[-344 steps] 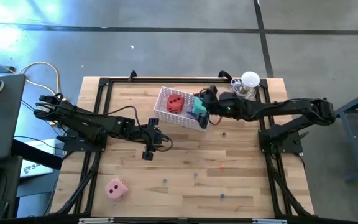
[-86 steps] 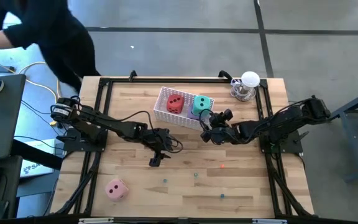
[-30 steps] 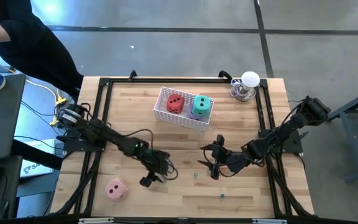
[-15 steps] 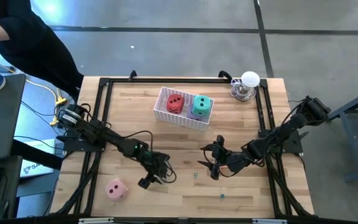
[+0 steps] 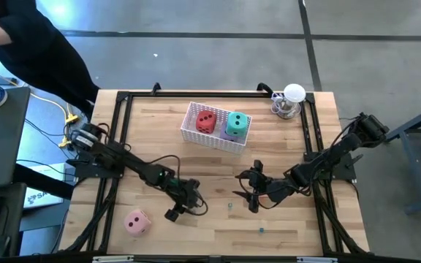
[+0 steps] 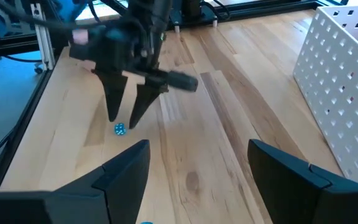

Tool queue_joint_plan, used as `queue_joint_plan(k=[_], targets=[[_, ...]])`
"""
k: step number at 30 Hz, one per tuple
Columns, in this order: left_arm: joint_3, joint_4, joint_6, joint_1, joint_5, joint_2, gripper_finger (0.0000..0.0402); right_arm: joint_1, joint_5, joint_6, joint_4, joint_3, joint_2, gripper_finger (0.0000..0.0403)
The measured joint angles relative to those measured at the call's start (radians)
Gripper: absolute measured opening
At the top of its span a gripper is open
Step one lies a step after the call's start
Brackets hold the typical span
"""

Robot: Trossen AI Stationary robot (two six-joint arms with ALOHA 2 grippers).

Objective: Pick & Place Dice
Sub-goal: Put the small light blue die into the white bin

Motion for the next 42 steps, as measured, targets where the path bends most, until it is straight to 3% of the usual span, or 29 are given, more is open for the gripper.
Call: queue_joint_plan(k=[5,30,42], targets=[[0.000,0.039,-0.019,0.009,0.059,0.035,0.0148,0.000,0.000,0.000,0.012,0.000,0.000,0.0262],[0.000,0.051,-0.019,0.005,0.044,0.035,0.0148,0.000,-0.003,-0.001,0.011,0.000,0.000,0.0262],[0.000,0.048,-0.015,0.005,0.051,0.035,0.0105,0.000,-0.003,-0.001,0.011,0.000,0.000,0.0262]])
